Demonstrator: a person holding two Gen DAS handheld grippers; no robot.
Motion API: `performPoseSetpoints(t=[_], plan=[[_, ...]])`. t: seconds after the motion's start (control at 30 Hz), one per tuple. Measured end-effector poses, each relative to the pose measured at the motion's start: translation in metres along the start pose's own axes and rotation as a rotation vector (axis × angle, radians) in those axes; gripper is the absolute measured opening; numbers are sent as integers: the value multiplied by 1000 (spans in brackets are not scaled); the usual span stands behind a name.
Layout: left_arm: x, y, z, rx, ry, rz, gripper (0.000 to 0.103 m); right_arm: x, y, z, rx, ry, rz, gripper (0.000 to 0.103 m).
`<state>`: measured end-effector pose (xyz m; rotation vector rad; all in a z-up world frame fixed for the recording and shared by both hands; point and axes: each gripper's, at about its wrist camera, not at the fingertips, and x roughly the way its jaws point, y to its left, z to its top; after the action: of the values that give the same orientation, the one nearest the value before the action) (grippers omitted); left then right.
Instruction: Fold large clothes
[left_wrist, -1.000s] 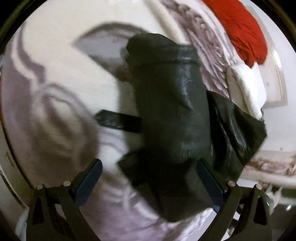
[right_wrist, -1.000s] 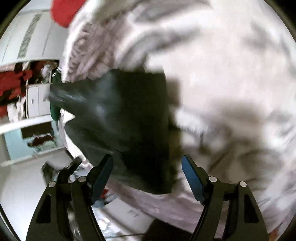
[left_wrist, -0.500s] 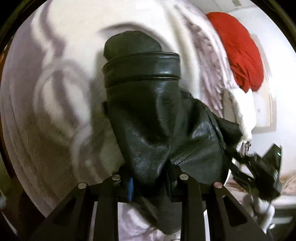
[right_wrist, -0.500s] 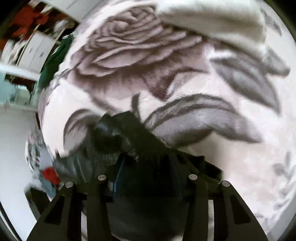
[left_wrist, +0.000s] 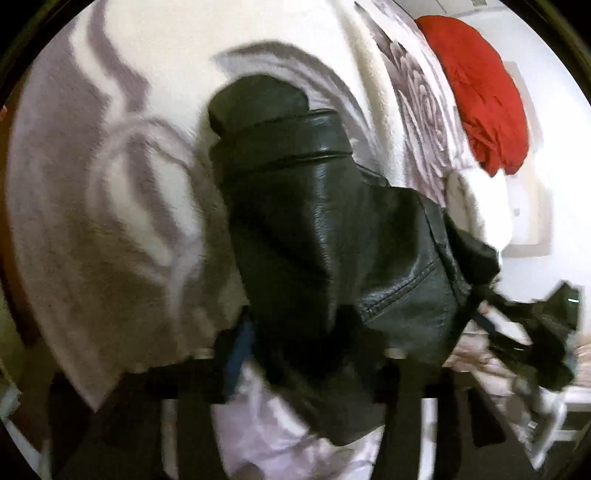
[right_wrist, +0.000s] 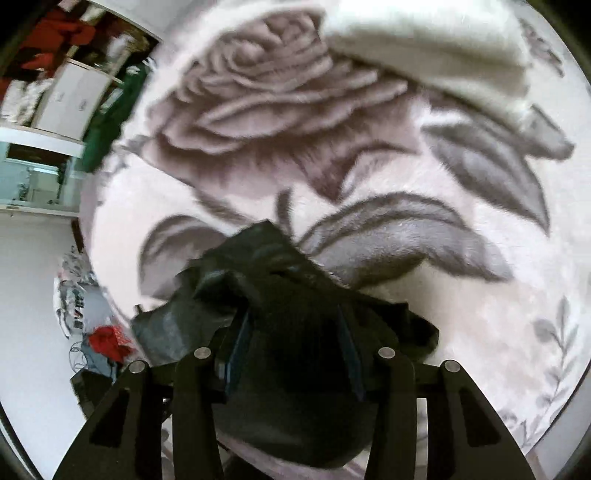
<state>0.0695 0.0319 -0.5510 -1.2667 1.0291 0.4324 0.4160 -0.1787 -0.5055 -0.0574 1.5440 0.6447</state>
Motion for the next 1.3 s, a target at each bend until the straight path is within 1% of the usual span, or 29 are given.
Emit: performPoseSetpoints(t=[0.03, 0.07, 0.1, 0.13, 0.2, 0.27, 0.3, 0.37, 0.43, 0.5, 0.53, 0.57, 0.6, 0.63, 0.67, 0.73, 0.8, 0.83, 0.87, 0.9, 0.97, 1.0, 1.07, 1.13, 1.17, 1.23, 1.3], plan=[[-4, -1, -1, 16, -21, 28, 63, -5, 6, -5, -9, -15, 28, 48], [-8, -3, -1, 40, -44, 59, 72, -4, 11, -7, -21, -15, 47, 48], [-9, -5, -1, 61, -58, 87, 78, 0, 13, -7, -35, -3, 64, 48], [-8, -6, -1, 81, -68, 112, 79, 9, 18, -3, -47, 9, 61, 48], [-5, -6, -1, 102, -67, 141, 80, 41, 21, 10, -46, 23, 26, 48], [0, -3, 1, 104, -63, 150, 82, 84, 18, 28, -55, 63, -43, 48], [2, -3, 1, 107, -60, 150, 84, 97, 15, 34, -39, 75, -52, 48], [3, -4, 4, 109, -60, 147, 85, 107, 18, 44, -60, 62, -72, 48], [5, -8, 6, 104, -54, 144, 85, 99, 25, 50, -86, 77, -71, 48], [1, -7, 6, 90, -47, 128, 85, 79, 20, 47, -44, 92, -7, 48], [-1, -7, 5, 84, -45, 122, 85, 64, 13, 43, -5, 87, 49, 48], [-5, -5, 2, 76, -42, 110, 85, 46, 3, 36, 38, 74, 107, 51], [-7, -4, 0, 71, -38, 103, 85, 33, -6, 28, 69, 63, 141, 69], [-8, -2, -1, 65, -35, 101, 85, 17, -20, 15, 112, 46, 173, 80], [-8, -1, -2, 61, -31, 99, 85, 5, -36, -1, 155, 32, 186, 80], [-5, 4, -5, 51, -16, 99, 85, -3, -64, -30, 217, 36, 211, 82], [1, 10, -7, 32, -4, 80, 85, 11, -103, -69, 301, 69, 268, 84], [3, 11, -7, 25, -1, 65, 85, 25, -117, -84, 332, 102, 295, 85], [6, 13, -7, 16, 1, 42, 85, 49, -131, -102, 364, 153, 336, 85], [10, 15, -8, 9, 4, 25, 85, 64, -138, -111, 386, 167, 414, 89], [17, 19, -8, -19, 17, -27, 85, 104, -148, -126, 475, 196, 663, 91], [22, 21, -8, -37, 26, -47, 85, 116, -146, -127, 490, 197, 736, 94], [32, 27, -9, -68, 49, -97, 85, 133, -138, -123, 467, 194, 767, 96], [44, 29, -8, -89, 56, -125, 85, 143, -129, -117, 456, 197, 783, 98], [51, 30, -7, -94, 56, -132, 88, 146, -123, -114, 440, 208, 780, 98], [61, 30, -1, -112, 44, -153, 91, 150, -117, -108, 423, 227, 773, 97], [61, 26, 3, -138, 10, -168, 90, 152, -113, -105, 428, 243, 761, 97]])
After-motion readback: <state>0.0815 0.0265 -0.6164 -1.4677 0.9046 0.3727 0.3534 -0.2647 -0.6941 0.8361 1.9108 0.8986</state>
